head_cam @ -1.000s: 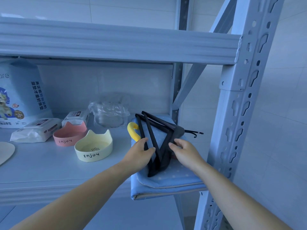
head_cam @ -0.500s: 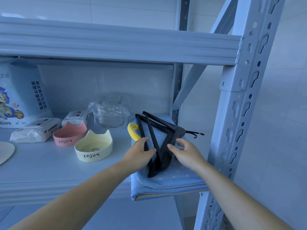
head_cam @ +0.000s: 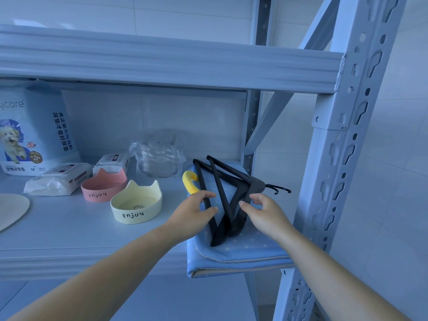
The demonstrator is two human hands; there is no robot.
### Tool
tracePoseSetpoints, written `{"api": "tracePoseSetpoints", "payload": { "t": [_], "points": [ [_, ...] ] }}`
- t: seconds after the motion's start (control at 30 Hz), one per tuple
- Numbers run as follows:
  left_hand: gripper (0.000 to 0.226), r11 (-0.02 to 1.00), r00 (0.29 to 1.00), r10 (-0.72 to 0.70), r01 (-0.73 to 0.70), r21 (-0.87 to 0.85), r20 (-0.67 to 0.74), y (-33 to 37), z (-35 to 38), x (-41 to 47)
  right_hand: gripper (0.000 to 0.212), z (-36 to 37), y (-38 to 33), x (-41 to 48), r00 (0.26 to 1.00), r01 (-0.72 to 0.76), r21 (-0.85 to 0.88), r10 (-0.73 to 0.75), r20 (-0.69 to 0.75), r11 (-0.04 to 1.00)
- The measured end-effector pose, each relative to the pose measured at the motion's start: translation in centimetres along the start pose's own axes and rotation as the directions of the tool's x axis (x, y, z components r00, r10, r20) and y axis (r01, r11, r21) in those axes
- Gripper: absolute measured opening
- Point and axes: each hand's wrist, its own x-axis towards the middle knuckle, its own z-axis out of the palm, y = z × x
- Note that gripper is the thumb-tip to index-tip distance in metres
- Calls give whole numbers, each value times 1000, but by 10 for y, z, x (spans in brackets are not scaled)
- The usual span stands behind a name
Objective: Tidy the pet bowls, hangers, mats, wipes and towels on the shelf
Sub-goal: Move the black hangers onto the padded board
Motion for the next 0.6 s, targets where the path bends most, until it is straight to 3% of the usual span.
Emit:
{"api": "tracePoseSetpoints", "payload": {
  "t": [0.4,0.6],
  "points": [
    [32,998,998,60,-60,-8,-10,-6,-2,-3,55,1,-14,-9,998,59,-31,-60,-34,998],
    [29,992,991,101,-93,88,-92,-13,-25,-6,50,8,-33,-10,973,203,-86,-211,-95,975]
  ]
}}
